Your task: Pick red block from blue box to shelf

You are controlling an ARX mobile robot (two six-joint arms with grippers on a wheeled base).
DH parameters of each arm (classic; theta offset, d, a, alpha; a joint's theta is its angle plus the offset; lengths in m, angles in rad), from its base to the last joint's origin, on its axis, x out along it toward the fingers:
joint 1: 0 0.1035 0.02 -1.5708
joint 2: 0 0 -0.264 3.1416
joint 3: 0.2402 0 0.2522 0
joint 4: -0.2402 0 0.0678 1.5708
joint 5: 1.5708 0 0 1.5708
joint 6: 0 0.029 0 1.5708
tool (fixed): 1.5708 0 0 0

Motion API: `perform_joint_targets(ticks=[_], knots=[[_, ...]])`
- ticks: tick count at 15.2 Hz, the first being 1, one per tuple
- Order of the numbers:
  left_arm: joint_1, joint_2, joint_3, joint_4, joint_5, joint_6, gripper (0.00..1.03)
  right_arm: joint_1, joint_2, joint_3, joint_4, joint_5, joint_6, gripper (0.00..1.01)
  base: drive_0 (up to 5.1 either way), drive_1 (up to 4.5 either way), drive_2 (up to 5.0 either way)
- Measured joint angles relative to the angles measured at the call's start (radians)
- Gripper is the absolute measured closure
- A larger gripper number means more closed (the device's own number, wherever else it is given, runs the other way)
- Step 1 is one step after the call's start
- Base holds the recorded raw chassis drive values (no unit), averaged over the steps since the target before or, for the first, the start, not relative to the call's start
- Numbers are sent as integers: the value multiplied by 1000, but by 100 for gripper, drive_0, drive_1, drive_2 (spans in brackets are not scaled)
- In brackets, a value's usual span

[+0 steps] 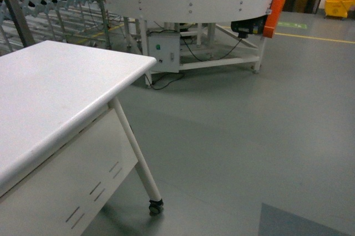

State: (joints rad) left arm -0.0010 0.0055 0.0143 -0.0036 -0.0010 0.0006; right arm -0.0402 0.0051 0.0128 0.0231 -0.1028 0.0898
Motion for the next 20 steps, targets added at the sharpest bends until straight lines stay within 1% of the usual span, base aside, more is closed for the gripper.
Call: perform_joint_targets(ticks=[9, 14, 20], knots=[[0, 0, 0, 0, 0, 0, 5, 0, 0, 0, 0, 0, 0, 73, -158, -158, -158], [0, 0, 0, 0, 0, 0, 5, 0, 0, 0, 0, 0, 0, 73, -163, 241, -567], [0, 0, 0, -3, 0, 0, 5, 0, 0, 0, -1, 0, 0, 73, 14, 422, -393]])
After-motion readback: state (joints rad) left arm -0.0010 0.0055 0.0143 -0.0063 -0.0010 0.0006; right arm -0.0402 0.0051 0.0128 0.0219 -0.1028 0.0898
